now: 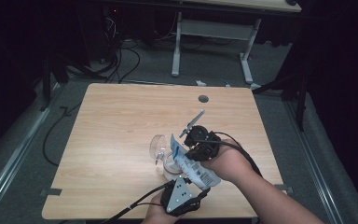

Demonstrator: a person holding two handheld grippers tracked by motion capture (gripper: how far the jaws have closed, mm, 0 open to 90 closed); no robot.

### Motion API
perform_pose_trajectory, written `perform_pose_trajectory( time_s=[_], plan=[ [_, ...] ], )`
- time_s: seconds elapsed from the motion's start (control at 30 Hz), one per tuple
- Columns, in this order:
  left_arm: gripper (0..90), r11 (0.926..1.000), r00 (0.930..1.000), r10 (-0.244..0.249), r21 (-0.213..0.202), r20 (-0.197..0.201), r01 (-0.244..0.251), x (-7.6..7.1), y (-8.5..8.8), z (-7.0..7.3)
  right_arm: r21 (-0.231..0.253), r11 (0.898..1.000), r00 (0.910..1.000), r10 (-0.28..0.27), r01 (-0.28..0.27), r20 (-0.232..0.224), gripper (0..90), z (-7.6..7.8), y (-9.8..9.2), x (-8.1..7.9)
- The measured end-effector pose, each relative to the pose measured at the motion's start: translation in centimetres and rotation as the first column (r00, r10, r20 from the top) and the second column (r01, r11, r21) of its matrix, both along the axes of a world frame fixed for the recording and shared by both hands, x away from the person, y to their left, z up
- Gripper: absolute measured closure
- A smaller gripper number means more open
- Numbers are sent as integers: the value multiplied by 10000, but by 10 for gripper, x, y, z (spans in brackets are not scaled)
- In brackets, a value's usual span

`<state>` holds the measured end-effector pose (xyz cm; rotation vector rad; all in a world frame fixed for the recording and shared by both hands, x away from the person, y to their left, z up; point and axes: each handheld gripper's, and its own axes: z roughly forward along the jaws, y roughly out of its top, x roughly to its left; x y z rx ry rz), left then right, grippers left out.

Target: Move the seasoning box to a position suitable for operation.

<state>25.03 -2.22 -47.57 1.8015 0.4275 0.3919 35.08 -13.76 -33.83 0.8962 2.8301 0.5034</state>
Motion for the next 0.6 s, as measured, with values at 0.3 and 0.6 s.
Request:
perform_pose_trajectory(
  time_s=[0.3, 0.6],
  plan=[
    [502, 10000, 10000, 3, -59, -3, -3, 0, 1, 1, 0, 10000, 10000, 18, -18, 22, 897, 0, 1, 1],
    [500, 9999, 10000, -26, -122, 3, 26, -1, 0, 1, 13, 10000, 10000, -8, 8, 43, 898, 0, 1, 1]
  ],
)
